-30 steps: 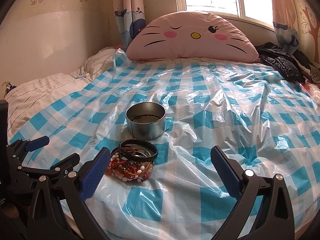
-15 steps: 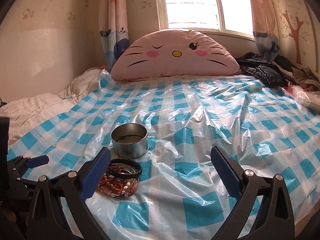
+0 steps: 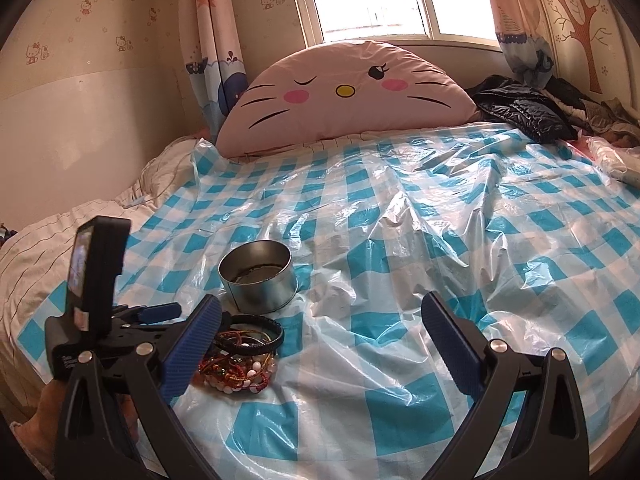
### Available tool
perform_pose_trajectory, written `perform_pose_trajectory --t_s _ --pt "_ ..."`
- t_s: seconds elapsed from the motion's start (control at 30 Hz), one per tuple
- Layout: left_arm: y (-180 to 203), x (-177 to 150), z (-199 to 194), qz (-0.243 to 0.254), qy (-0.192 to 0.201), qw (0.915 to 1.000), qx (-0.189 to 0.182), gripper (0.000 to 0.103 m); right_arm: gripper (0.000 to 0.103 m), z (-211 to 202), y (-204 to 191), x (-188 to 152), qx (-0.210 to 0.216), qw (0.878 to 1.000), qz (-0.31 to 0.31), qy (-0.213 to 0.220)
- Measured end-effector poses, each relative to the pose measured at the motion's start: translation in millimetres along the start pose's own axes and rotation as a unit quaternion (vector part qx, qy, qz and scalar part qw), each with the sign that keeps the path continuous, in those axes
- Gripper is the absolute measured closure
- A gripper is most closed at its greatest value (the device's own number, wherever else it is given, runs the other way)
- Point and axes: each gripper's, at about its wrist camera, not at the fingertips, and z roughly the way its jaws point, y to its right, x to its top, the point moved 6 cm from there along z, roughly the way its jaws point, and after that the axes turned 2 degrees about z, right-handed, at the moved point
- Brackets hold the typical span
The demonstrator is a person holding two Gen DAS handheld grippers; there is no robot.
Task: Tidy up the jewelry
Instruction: 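Grasp the black braided bracelet with the left tool while the right tool grasps the red string pendant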
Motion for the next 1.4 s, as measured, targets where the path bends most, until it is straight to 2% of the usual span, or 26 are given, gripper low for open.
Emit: perform_pose_trajectory --t_s 0.13,0.17,0.2,0.27,0.4,0.53,0.67,0.77,0.87,1.0,1.13,1.2,1.23,1.27,1.4 --pt "5 1 27 0.017 -0.042 0.9989 0.007 0.053 0.007 0 3 1 0.008 1.000 0.011 0.001" --pt "6 1 32 0.015 -0.047 0.9988 0.003 0.059 0.007 0 3 1 0.010 1.000 0.012 0.001" --pt "6 1 35 0.014 -0.051 0.9986 -0.002 0.071 0.007 0 4 1 0.012 1.000 0.013 0.001" --pt "8 1 37 0.016 -0.052 0.9985 -0.005 0.084 0.007 0 5 1 0.014 1.000 0.016 0.000" --pt "3 2 32 -0.006 -0.036 0.9991 -0.024 0.092 0.007 2 6 0 0.018 1.000 0.021 -0.004" --pt "-17 7 14 -0.065 0.000 0.9960 -0.061 0.093 0.007 7 3 -2 0.025 0.999 0.017 -0.020" --pt "-33 6 3 -0.090 0.019 0.9941 -0.058 0.093 0.007 19 -9 -8 0.034 0.998 -0.014 -0.051" --pt "-45 4 -1 -0.107 0.026 0.9922 -0.058 0.093 0.007 35 -28 -18 0.057 0.992 -0.052 -0.095" --pt "-61 2 -1 -0.126 0.026 0.9908 -0.041 0.093 0.007 51 -47 -27 0.092 0.984 -0.086 -0.129" --pt "-89 -3 0 -0.160 0.026 0.9866 -0.012 0.093 0.007 65 -70 -33 0.139 0.973 -0.117 -0.144" --pt "-99 -5 5 -0.170 0.018 0.9852 0.006 0.093 0.008 80 -86 -37 0.184 0.961 -0.125 -0.164" --pt "-99 -7 8 -0.165 0.012 0.9862 0.010 0.093 0.014 91 -86 -40 0.198 0.955 -0.113 -0.188" --pt "-98 -7 9 -0.161 0.009 0.9869 0.011 0.093 0.024 97 -86 -42 0.202 0.953 -0.103 -0.200" --pt "-96 -7 11 -0.157 0.007 0.9875 0.013 0.093 0.029 103 -84 -43 0.206 0.951 -0.092 -0.211" --pt "-97 -7 15 -0.154 -0.001 0.9879 0.014 0.093 0.032 119 -76 -44 0.214 0.947 -0.056 -0.234"
